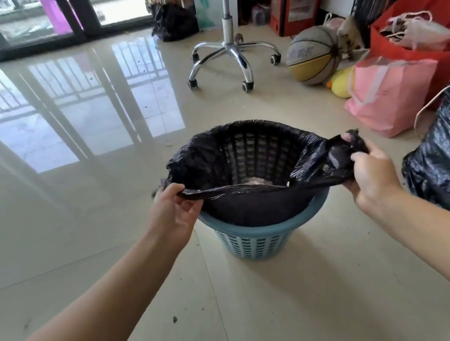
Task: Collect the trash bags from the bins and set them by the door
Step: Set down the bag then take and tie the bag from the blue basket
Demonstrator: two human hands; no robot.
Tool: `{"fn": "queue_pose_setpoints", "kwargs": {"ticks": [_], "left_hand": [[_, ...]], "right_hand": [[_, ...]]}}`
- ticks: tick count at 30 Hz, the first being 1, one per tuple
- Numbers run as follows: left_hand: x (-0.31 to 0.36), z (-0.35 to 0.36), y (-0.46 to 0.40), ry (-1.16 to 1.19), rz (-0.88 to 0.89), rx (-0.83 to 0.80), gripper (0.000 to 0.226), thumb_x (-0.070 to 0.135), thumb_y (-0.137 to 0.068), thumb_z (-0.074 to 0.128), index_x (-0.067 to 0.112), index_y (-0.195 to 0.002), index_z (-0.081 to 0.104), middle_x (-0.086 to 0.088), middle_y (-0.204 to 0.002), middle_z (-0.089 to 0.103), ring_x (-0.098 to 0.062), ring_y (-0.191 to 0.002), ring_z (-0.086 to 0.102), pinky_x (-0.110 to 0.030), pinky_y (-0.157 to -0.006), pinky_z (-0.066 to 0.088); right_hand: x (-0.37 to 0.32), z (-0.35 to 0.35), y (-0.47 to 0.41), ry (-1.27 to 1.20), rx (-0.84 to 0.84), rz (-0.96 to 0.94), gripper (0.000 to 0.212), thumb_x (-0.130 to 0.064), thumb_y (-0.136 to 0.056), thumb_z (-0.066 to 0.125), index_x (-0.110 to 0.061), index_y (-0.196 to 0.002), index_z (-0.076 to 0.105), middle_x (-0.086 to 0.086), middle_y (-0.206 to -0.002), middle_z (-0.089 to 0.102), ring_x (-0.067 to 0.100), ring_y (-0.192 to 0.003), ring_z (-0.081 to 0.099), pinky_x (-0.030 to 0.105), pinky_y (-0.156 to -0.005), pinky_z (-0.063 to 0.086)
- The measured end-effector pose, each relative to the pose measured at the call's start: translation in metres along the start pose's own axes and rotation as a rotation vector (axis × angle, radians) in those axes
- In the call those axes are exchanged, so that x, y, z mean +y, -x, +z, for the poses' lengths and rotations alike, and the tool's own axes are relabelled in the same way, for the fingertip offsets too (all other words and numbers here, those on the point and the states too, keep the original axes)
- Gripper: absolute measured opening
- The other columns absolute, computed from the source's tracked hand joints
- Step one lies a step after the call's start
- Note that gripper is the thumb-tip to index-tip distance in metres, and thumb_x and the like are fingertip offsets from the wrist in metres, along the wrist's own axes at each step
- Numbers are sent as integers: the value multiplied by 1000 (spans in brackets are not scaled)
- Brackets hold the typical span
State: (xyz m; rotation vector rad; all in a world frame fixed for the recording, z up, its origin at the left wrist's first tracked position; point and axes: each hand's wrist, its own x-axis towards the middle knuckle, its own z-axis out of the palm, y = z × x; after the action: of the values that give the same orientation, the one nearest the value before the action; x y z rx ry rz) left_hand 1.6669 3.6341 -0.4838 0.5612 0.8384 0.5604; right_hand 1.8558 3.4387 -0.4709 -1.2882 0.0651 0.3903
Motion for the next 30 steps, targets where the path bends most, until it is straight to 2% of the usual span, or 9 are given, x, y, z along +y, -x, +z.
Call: {"fn": "queue_pose_setpoints", "kwargs": {"ticks": [4, 7, 10, 12, 15, 18, 23, 26, 30], "left_hand": [[-11, 27, 15, -535, 234, -189, 37, -3, -95, 36, 12, -119, 58, -2, -89, 65, -10, -70, 66, -24, -61, 57], [-29, 43, 35, -702, 219, -318, 37, -2, -97, 36, 19, -119, 56, 1, -92, 67, -6, -80, 68, -22, -74, 59], [-40, 47, 43, -674, 77, -483, 42, -12, -91, 32, 7, -117, 59, -12, -105, 66, -17, -99, 66, -29, -92, 54], [-36, 44, 42, -511, -55, -521, 54, -18, -86, 26, 6, -125, 55, -15, -114, 63, -22, -108, 62, -32, -96, 52], [-22, 35, 33, -347, -201, -565, 60, -18, -84, 24, 12, -124, 56, -15, -116, 65, -23, -102, 66, -34, -92, 54], [-14, 38, 29, -537, -178, -387, 32, 2, -94, 35, 11, -105, 63, -13, -108, 69, -23, -90, 69, -32, -84, 57], [-7, 34, -13, -474, -113, -20, 47, 46, -88, 58, 10, -117, 51, -13, -99, 60, -24, -91, 61, -33, -71, 55], [3, 39, -35, -201, -136, -91, 30, 34, -93, 55, 11, -112, 50, -10, -97, 60, -20, -87, 62, -33, -71, 54], [-4, 57, -39, -181, 57, 18, 22, 5, -96, 39, 10, -80, 54, -5, -61, 62, -19, -51, 60, -25, -47, 51]], "right_hand": [[-7, 32, 9, 266, -348, -46, 37, 2, -93, 37, -22, -106, 62, 1, -97, 65, 10, -81, 61, 19, -66, 51], [5, 51, 28, 537, -672, 75, 23, -32, -94, 53, -25, -115, 57, -5, -114, 64, 7, -102, 61, 29, -83, 53], [17, 63, 35, 702, -829, 165, 81, -59, -68, 68, -15, -132, 44, 3, -132, 57, 16, -118, 57, 41, -98, 50], [19, 63, 33, 771, -863, 129, 80, -48, -73, 73, -12, -135, 40, 4, -134, 54, 18, -121, 54, 41, -104, 46], [23, 58, 30, 819, -922, 4, 32, -18, -86, 66, -18, -116, 55, 5, -105, 68, 14, -96, 65, 29, -79, 56], [27, 56, 30, 943, -891, -109, 17, -8, -90, 54, -19, -102, 59, 4, -80, 59, 13, -66, 52, 21, -48, 42], [15, 42, 26, 1074, -867, -196, 29, 0, -86, 42, -22, -89, 60, -11, -73, 59, -7, -51, 48, 6, -52, 36], [10, 29, 24, 1180, -916, -182, 35, -2, -88, 42, -35, -75, 48, -22, -71, 49, -7, -63, 45, 10, -63, 36], [2, 17, 12, 1288, -790, -242, 17, -2, -83, 43, -9, -69, 50, -2, -59, 46, 10, -53, 40, 25, -56, 34]]}}
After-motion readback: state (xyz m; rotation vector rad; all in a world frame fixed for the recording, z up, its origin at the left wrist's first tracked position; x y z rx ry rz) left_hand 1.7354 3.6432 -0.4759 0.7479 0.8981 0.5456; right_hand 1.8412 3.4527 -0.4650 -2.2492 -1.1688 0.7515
